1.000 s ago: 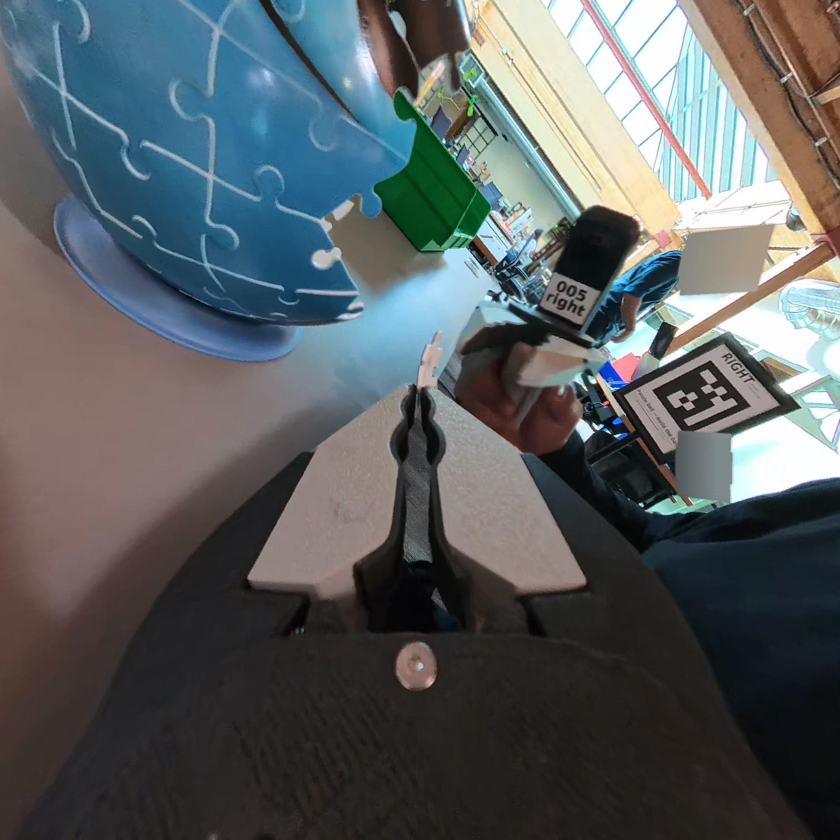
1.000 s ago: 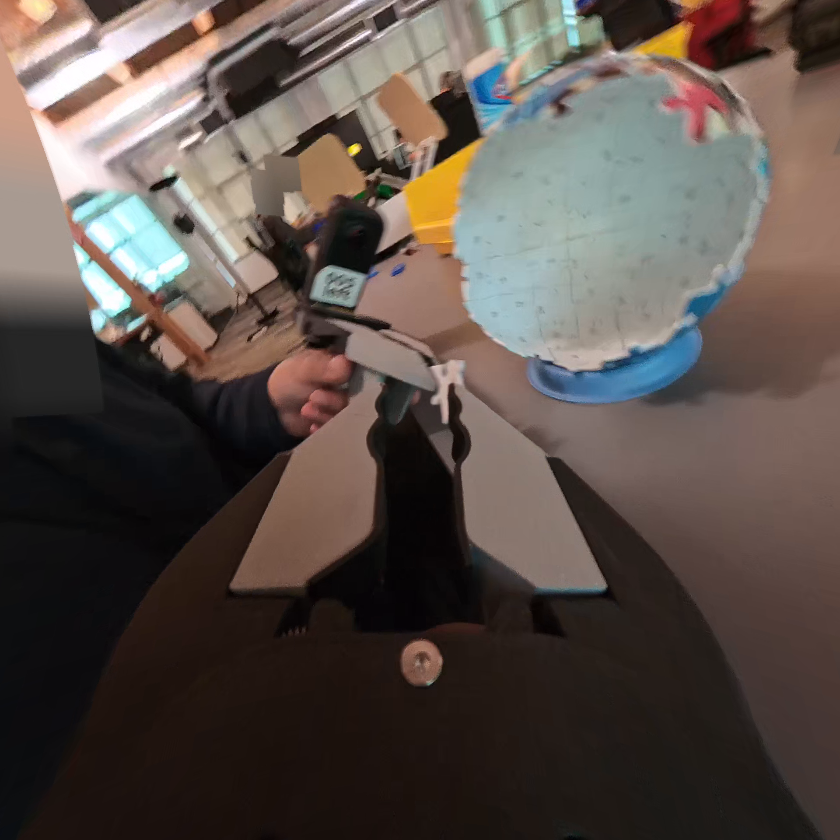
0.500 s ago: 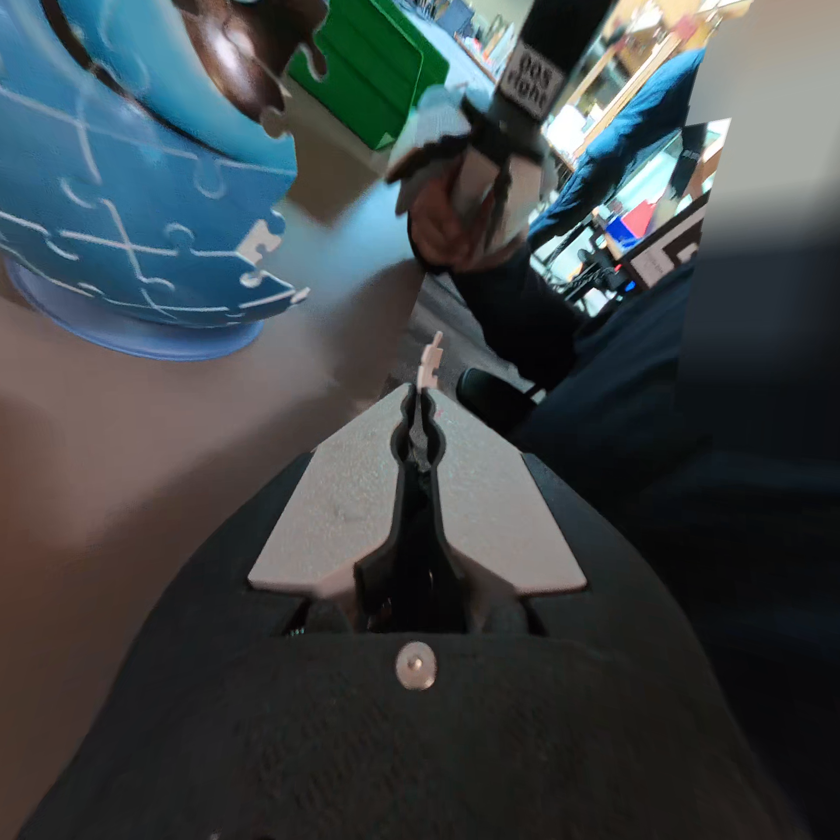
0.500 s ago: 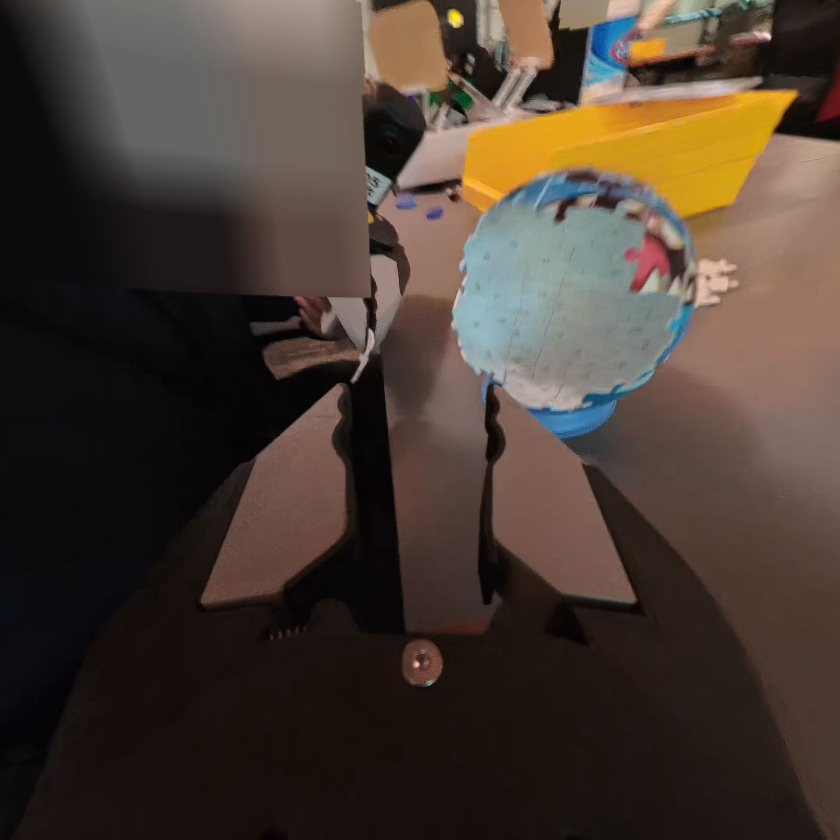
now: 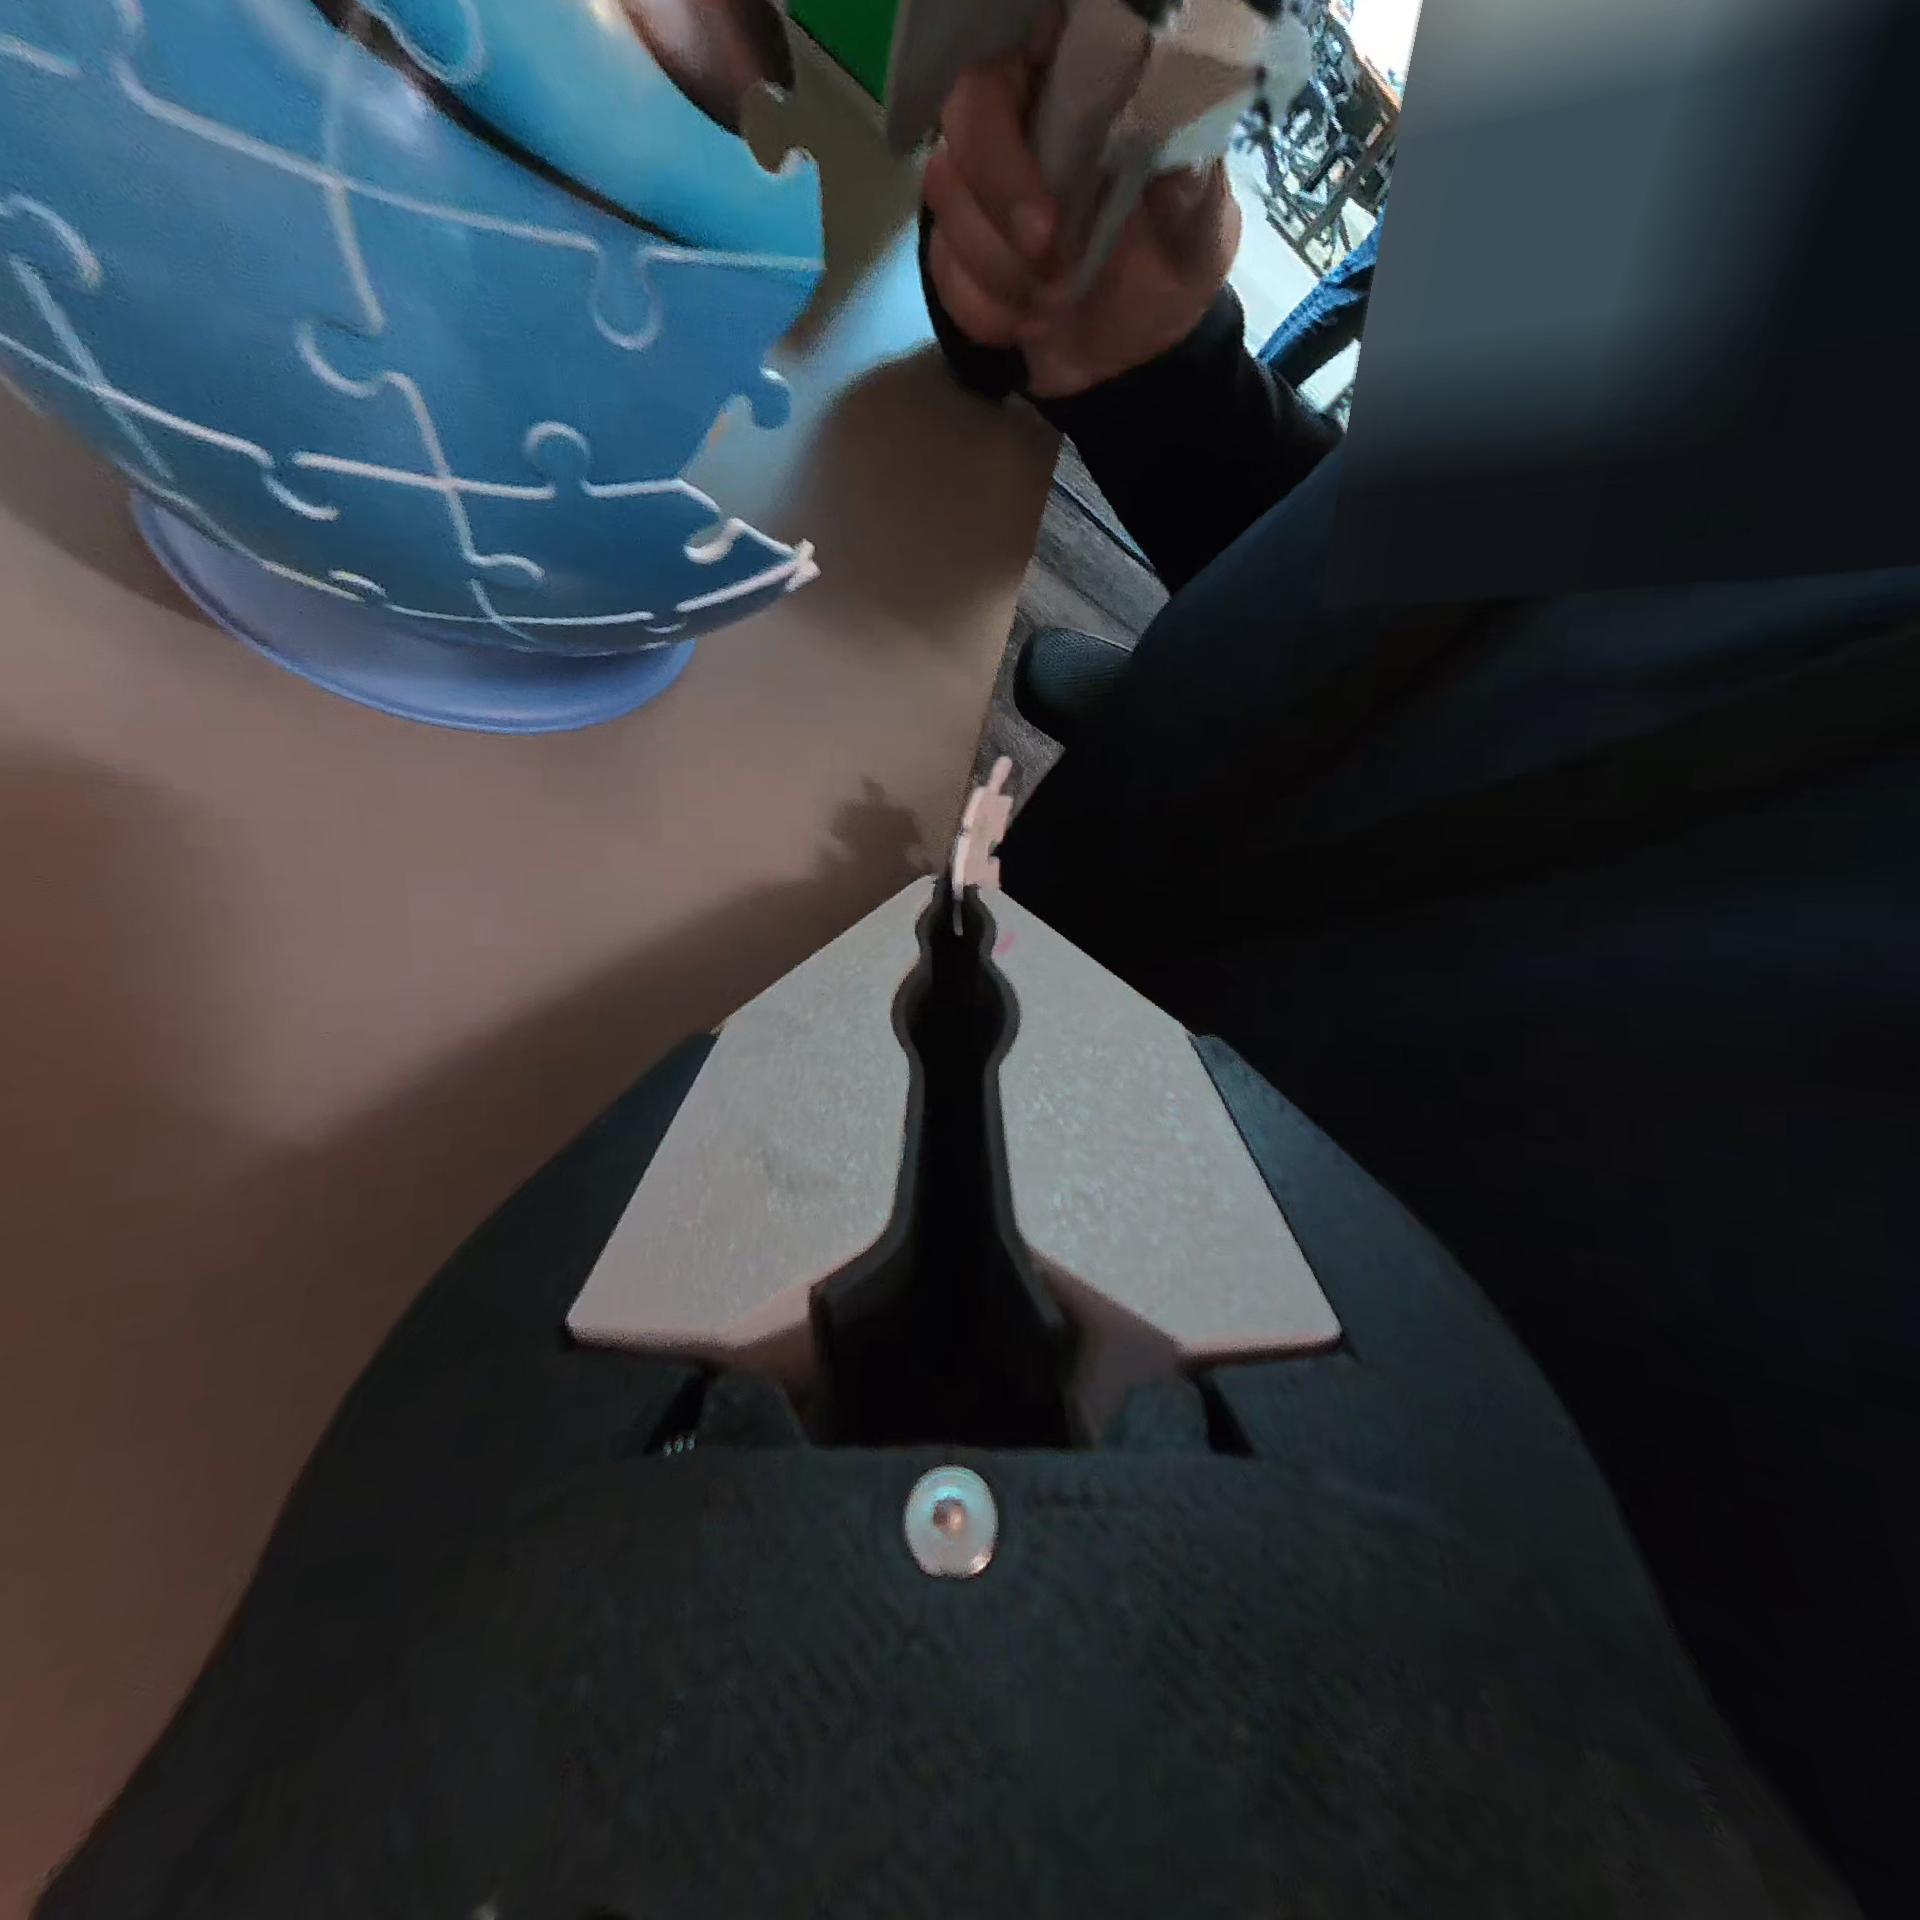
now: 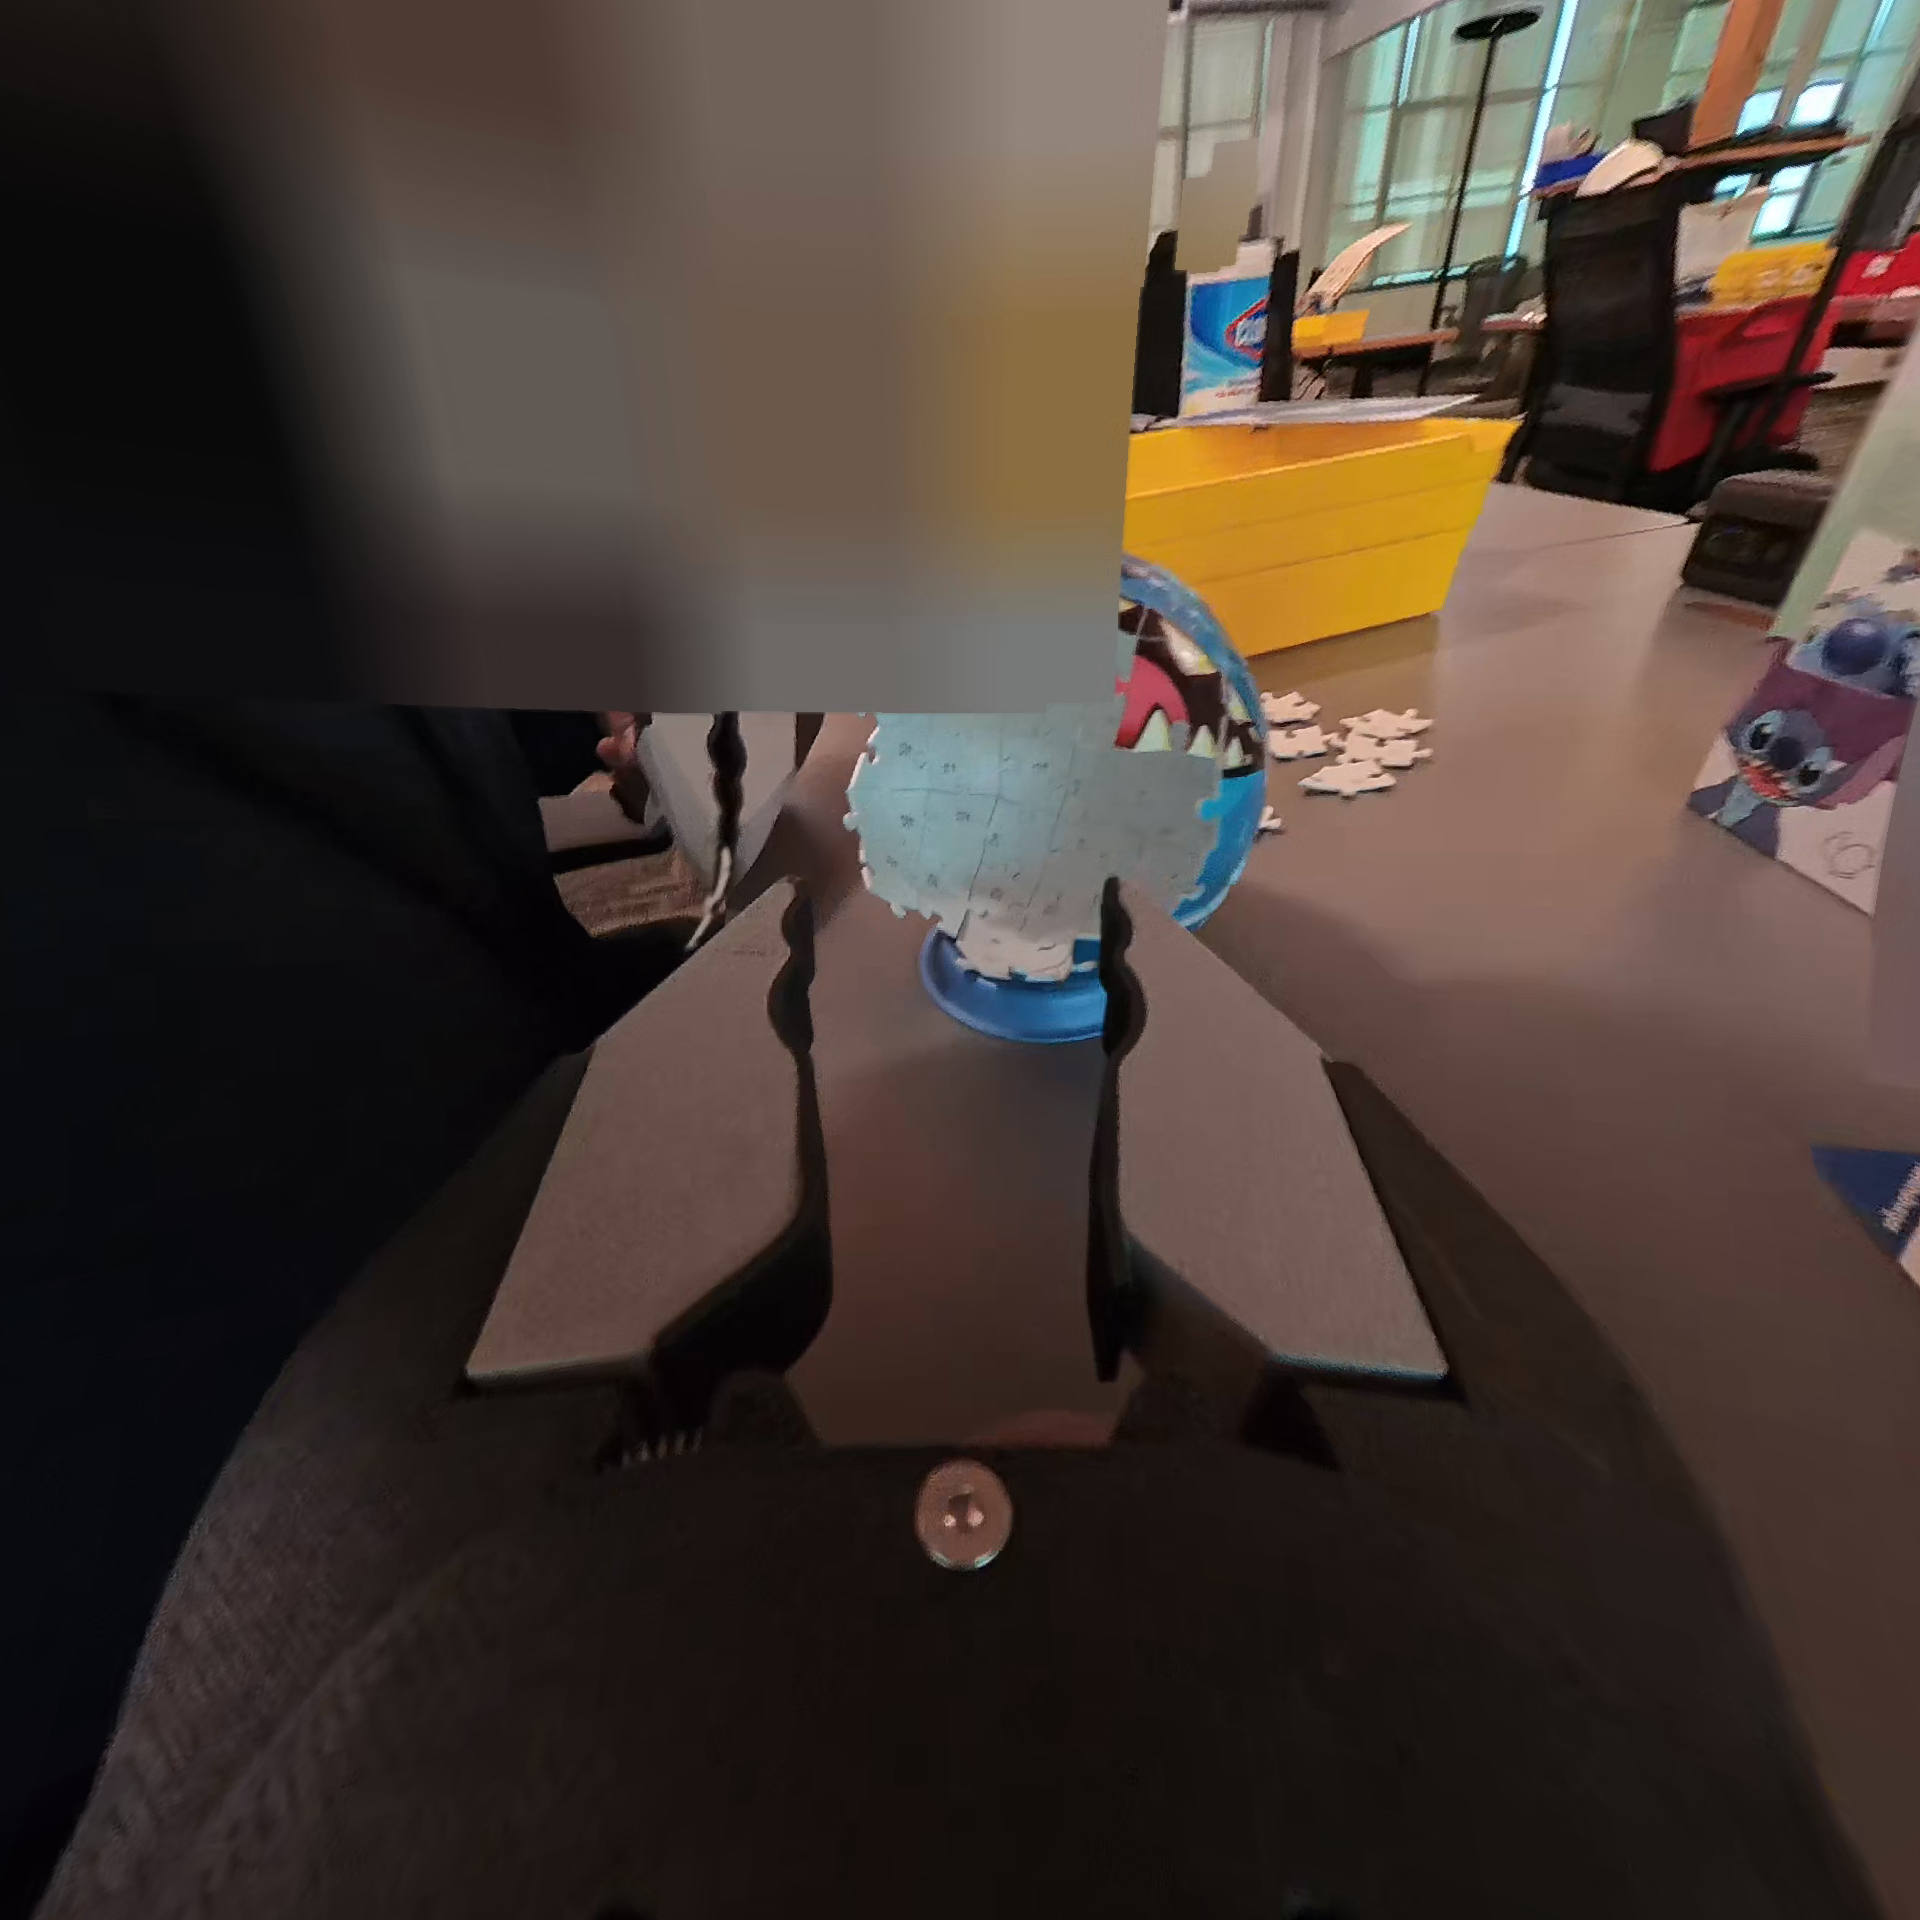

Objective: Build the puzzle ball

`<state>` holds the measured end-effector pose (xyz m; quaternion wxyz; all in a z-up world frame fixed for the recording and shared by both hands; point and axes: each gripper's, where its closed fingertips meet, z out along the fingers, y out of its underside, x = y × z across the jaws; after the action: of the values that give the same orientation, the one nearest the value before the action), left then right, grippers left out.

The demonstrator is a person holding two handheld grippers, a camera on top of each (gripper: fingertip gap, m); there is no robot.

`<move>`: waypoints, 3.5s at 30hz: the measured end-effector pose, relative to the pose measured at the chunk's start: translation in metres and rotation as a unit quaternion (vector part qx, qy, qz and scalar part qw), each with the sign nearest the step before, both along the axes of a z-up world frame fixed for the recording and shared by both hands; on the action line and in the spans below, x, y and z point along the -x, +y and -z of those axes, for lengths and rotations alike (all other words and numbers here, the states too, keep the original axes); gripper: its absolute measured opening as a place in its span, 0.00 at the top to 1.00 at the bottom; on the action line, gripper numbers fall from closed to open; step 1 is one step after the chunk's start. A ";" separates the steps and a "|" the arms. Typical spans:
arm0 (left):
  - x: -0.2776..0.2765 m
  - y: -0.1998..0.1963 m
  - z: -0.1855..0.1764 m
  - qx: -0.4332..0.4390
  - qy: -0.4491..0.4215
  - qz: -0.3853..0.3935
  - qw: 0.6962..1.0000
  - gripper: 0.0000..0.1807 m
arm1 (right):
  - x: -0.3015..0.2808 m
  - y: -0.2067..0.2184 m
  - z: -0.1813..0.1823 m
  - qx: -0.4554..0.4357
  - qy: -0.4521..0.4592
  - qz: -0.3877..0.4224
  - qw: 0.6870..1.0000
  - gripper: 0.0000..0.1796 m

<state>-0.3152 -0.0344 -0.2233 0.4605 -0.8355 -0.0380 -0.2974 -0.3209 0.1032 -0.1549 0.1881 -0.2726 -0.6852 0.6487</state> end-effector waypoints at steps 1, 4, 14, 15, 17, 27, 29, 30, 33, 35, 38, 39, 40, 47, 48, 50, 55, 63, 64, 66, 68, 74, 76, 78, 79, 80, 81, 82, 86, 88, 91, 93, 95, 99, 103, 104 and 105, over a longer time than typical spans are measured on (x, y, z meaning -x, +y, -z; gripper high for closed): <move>0.002 0.001 -0.001 -0.003 -0.007 -0.008 1.000 1.00 | 0.000 -0.003 0.003 -0.010 -0.001 -0.005 1.000 0.71; 0.005 0.003 0.005 0.016 -0.031 -0.027 0.999 1.00 | -0.005 -0.009 0.004 -0.017 0.001 -0.025 1.000 0.71; -0.011 0.015 -0.017 -0.058 -0.054 -0.017 0.997 1.00 | -0.011 -0.016 0.004 -0.025 0.009 -0.042 0.999 0.72; -0.009 0.015 -0.015 -0.057 -0.036 -0.028 0.997 1.00 | -0.007 -0.013 0.004 -0.026 0.008 -0.027 0.999 0.73; -0.006 0.011 -0.020 -0.075 0.004 -0.042 0.996 1.00 | 0.006 -0.001 0.005 -0.027 0.004 0.023 0.999 0.76; 0.107 -0.042 -0.119 -0.216 0.149 -0.260 0.929 1.00 | 0.040 -0.002 0.032 -0.010 -0.143 0.127 0.981 0.76; 0.133 -0.045 -0.139 -0.244 0.161 -0.312 0.904 1.00 | 0.040 -0.003 0.035 -0.017 -0.153 0.152 0.976 0.77; 0.142 -0.043 -0.146 -0.253 0.171 -0.326 0.895 1.00 | 0.039 -0.004 0.036 -0.016 -0.158 0.161 0.974 0.76; 0.169 -0.021 -0.146 -0.231 0.222 -0.343 0.883 1.00 | 0.035 -0.008 0.039 -0.001 -0.178 0.170 0.969 0.76; 0.176 0.004 -0.137 -0.201 0.243 -0.320 0.893 1.00 | 0.032 -0.010 0.041 0.008 -0.186 0.178 0.966 0.77; 0.182 0.036 -0.124 -0.172 0.264 -0.287 0.905 1.00 | 0.025 -0.012 0.040 0.028 -0.193 0.178 0.965 0.77; 0.185 0.045 -0.121 -0.165 0.265 -0.280 0.908 1.00 | 0.024 -0.013 0.040 0.036 -0.197 0.175 0.964 0.76; 0.188 0.052 -0.119 -0.162 0.262 -0.275 0.911 1.00 | 0.022 -0.014 0.040 0.044 -0.202 0.169 0.964 0.76; 0.210 0.093 -0.098 -0.130 0.263 -0.237 0.926 1.00 | 0.015 -0.031 0.047 0.062 -0.238 0.119 0.962 0.75; 0.209 0.097 -0.096 -0.128 0.262 -0.228 0.929 1.00 | 0.015 -0.030 0.048 0.060 -0.242 0.120 0.961 0.75; 0.204 0.103 -0.091 -0.124 0.256 -0.202 0.937 1.00 | 0.018 -0.028 0.050 0.059 -0.248 0.126 0.959 0.76; 0.195 0.109 -0.084 -0.115 0.255 -0.174 0.944 1.00 | 0.030 -0.016 0.046 0.073 -0.246 0.144 0.956 0.77; 0.193 0.112 -0.077 -0.104 0.243 -0.159 0.951 1.00 | 0.044 -0.006 0.055 -0.001 -0.233 0.174 0.957 0.81; 0.193 0.112 -0.076 -0.102 0.243 -0.158 0.952 1.00 | 0.045 -0.005 0.056 -0.008 -0.231 0.176 0.957 0.81; 0.192 0.112 -0.075 -0.101 0.241 -0.156 0.953 1.00 | 0.047 -0.006 0.058 -0.018 -0.231 0.174 0.957 0.82; 0.189 0.111 -0.074 -0.101 0.237 -0.151 0.954 1.00 | 0.047 -0.008 0.059 -0.023 -0.232 0.170 0.957 0.83; 0.182 0.106 -0.074 -0.103 0.237 -0.146 0.955 1.00 | 0.048 -0.015 0.058 -0.017 -0.236 0.160 0.958 0.85; 0.178 0.104 -0.073 -0.102 0.236 -0.145 0.955 1.00 | 0.049 -0.016 0.058 -0.012 -0.239 0.159 0.958 0.84; 0.175 0.101 -0.069 -0.099 0.237 -0.145 0.955 1.00 | 0.051 -0.016 0.056 -0.003 -0.240 0.158 0.958 0.84; 0.174 0.100 -0.068 -0.097 0.237 -0.145 0.956 1.00 | 0.052 -0.016 0.056 0.001 -0.241 0.158 0.957 0.84; 0.173 0.099 -0.066 -0.095 0.236 -0.145 0.956 1.00 | 0.053 -0.016 0.056 0.006 -0.244 0.157 0.957 0.83; 0.173 0.097 -0.064 -0.092 0.235 -0.147 0.956 1.00 | 0.054 -0.016 0.056 0.010 -0.246 0.157 0.957 0.83; 0.173 0.096 -0.063 -0.090 0.235 -0.149 0.956 1.00 | 0.054 -0.016 0.056 0.014 -0.248 0.156 0.956 0.82; 0.170 0.091 -0.059 -0.084 0.230 -0.156 0.957 1.00 | 0.056 -0.019 0.054 0.024 -0.250 0.151 0.956 0.81; 0.169 0.089 -0.058 -0.084 0.226 -0.159 0.957 1.00 | 0.058 -0.020 0.054 0.024 -0.251 0.151 0.956 0.81; 0.167 0.086 -0.057 -0.079 0.226 -0.164 0.957 1.00 | 0.060 -0.020 0.055 0.024 -0.253 0.152 0.955 0.81; 0.167 0.084 -0.056 -0.074 0.226 -0.168 0.957 1.00 | 0.062 -0.020 0.055 0.023 -0.253 0.155 0.955 0.81; 0.165 0.082 -0.055 -0.073 0.223 -0.170 0.957 1.00 | 0.064 -0.020 0.053 0.026 -0.252 0.155 0.955 0.81; 0.161 0.077 -0.055 -0.072 0.208 -0.181 0.959 1.00 | 0.067 -0.019 0.052 0.027 -0.251 0.156 0.955 0.81; 0.157 0.071 -0.053 -0.068 0.193 -0.195 0.959 1.00 | 0.075 -0.017 0.049 0.023 -0.251 0.150 0.956 0.81; 0.157 0.069 -0.052 -0.066 0.195 -0.198 0.958 1.00 | 0.077 -0.017 0.048 0.020 -0.251 0.148 0.956 0.81; 0.156 0.067 -0.051 -0.063 0.197 -0.202 0.957 1.00 | 0.080 -0.017 0.047 0.016 -0.251 0.146 0.957 0.81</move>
<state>-0.4717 0.0325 -0.1719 0.5612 -0.8216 -0.0956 -0.0296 -0.4008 0.0866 -0.2023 0.0984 -0.5270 -0.6523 0.5358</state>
